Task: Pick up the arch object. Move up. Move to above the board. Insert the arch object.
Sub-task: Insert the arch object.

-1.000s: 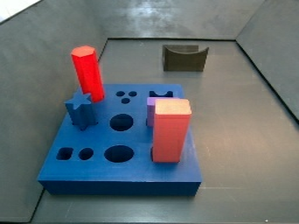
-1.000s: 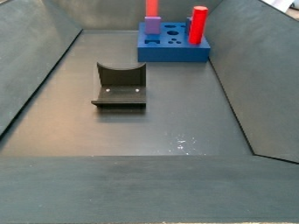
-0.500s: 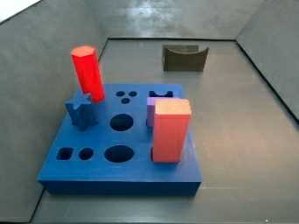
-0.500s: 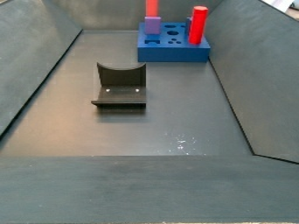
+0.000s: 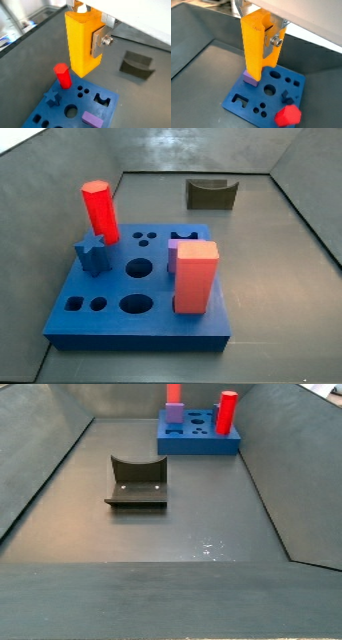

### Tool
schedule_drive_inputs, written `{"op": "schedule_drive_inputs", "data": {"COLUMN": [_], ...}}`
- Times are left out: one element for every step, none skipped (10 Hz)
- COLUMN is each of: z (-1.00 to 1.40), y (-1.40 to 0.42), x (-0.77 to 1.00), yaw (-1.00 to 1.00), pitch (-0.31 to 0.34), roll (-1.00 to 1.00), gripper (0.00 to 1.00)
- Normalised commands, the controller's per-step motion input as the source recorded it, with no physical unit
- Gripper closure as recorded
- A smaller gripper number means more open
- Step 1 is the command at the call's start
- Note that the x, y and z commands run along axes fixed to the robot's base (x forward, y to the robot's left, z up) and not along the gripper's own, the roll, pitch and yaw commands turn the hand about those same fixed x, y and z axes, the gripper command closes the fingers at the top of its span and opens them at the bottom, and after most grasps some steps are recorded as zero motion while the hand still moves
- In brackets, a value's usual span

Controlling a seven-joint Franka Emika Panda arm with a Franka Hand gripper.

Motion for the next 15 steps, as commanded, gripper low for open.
{"op": "schedule_drive_inputs", "data": {"z": [-0.51,-0.55,-0.68,-0.72,-0.7,-0.66,-0.66,-0.3,-0.13,-0.27,-0.34,-0.51,-0.65,-0.65,-0.5], "y": [0.01,0.0,0.0,0.0,0.0,0.0,0.0,0.0,0.0,-0.03,-0.07,-0.02,0.0,0.0,0.22], "x": [0.17,0.22,0.37,0.42,0.4,0.27,0.0,0.0,0.0,-0.07,-0.09,-0.01,0.0,-0.03,-0.09], "yaw": [-0.97,-0.92,-0.83,-0.81,-0.83,-0.93,-1.0,-0.9,-0.74,-0.83,-0.9,-1.0,-1.0,-1.0,-0.74], "pitch": [-0.024,-0.013,0.0,0.0,0.0,0.0,-0.066,-0.297,-0.363,-0.304,-0.291,-0.197,-0.054,-0.034,0.054], "roll": [0.06,0.1,0.2,0.24,0.22,0.11,0.0,-0.17,-0.35,-0.28,-0.2,-0.08,0.0,0.0,0.04], "gripper": [1.0,1.0,1.0,1.0,1.0,1.0,1.0,1.0,1.0,1.0,1.0,1.0,1.0,1.0,1.0]}}
